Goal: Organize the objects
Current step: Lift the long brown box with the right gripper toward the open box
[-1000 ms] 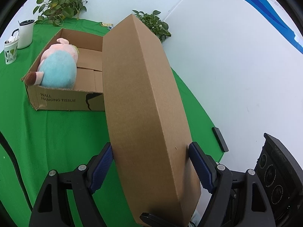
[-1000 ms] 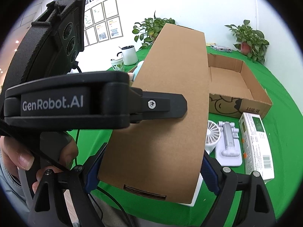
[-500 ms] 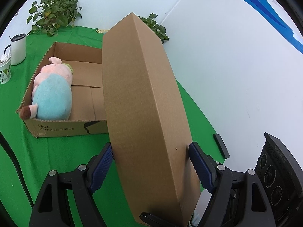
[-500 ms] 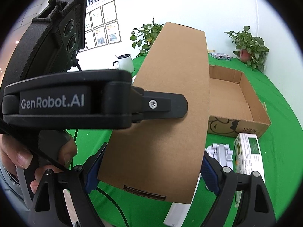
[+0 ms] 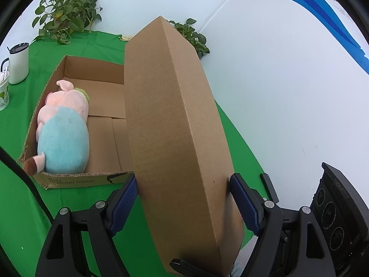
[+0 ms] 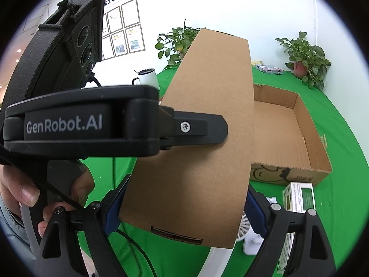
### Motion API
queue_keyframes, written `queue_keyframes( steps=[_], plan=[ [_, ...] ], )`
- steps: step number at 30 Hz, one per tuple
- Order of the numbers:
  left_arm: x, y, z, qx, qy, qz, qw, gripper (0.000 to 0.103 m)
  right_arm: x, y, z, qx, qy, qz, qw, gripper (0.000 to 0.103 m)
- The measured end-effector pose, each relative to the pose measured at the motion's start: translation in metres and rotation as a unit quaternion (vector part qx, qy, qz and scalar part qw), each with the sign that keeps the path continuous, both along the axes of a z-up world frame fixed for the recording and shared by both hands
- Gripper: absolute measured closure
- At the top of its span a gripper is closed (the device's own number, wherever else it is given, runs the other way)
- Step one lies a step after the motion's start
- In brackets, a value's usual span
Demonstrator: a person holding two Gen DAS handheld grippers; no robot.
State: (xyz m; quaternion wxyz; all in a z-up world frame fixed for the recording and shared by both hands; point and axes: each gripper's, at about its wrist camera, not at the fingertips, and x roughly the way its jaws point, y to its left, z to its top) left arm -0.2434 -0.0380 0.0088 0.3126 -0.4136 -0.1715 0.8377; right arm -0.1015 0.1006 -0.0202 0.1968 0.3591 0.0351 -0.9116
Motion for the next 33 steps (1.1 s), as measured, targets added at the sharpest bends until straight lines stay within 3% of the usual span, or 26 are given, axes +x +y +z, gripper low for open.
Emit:
queue_keyframes(
  steps=[16, 33],
  plan=[
    [-0.06, -0.003, 0.019, -0.005, -0.034, 0.003, 0.9994, 0.025, -0.054, -0.006, 0.01, 0.005, -0.018, 0.014, 1.0, 0.016],
    [-0.161, -0.012, -0.022, -0.034, -0.121, 0.029, 0.9917, 0.025, -0.15, -0.005, -0.018, -0.038, -0.112, 0.031, 0.992, 0.016]
  ],
)
